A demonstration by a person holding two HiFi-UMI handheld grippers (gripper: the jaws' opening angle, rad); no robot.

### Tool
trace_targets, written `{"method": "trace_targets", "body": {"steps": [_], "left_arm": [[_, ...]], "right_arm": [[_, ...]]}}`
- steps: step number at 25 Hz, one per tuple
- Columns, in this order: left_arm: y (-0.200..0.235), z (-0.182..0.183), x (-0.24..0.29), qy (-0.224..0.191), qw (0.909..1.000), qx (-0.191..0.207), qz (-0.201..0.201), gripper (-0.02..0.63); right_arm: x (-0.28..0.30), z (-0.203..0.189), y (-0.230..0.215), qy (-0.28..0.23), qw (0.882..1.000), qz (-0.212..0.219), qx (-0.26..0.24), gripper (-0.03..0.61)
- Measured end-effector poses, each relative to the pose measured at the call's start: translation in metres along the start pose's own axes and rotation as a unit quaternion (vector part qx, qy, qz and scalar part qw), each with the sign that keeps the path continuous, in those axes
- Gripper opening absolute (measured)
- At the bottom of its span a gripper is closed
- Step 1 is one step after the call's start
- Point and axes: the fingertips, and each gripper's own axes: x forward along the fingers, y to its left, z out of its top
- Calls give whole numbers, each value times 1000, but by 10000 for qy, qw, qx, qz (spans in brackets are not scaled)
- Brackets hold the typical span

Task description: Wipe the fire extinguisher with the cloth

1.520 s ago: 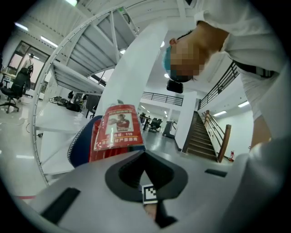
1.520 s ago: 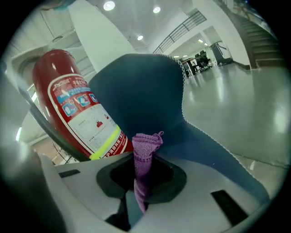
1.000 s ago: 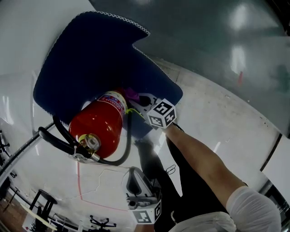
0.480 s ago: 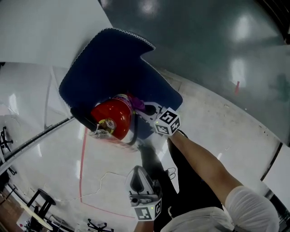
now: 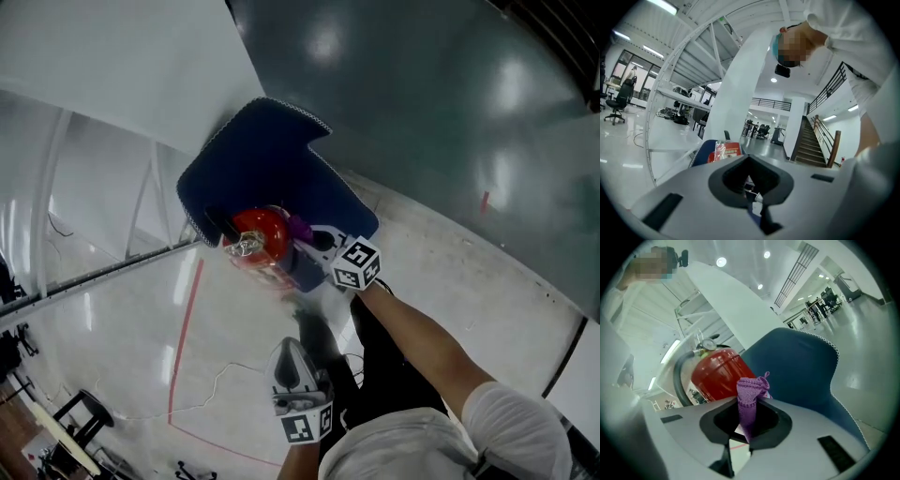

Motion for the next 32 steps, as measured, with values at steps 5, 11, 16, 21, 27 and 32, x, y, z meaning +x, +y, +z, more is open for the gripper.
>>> {"method": "trace_targets", "body": {"steps": [5, 11, 16, 21, 27, 32], "left_arm": [[-14, 32, -20, -164, 9998, 106, 46, 6], [-15, 63, -29, -399, 9991, 136, 20, 5], [-21, 85, -36, -450, 9985, 273, -125, 5], [-22, 104, -37, -518, 9981, 288, -160, 5], [-20, 107, -23, -522, 9971, 539, -148, 5], [-11, 95, -14, -407, 9976, 487, -262, 5]], "right_arm": [[-20, 39, 39, -139, 9998, 84, -72, 55], [-23, 69, 69, -252, 9994, 149, -178, 55], [-24, 79, 88, -177, 9994, 232, -199, 55], [-46, 105, 112, -416, 9978, 127, -497, 55], [-91, 147, 129, -823, 9881, -405, -1237, 55], [-122, 143, 122, -879, 9848, -768, -1286, 55]]}}
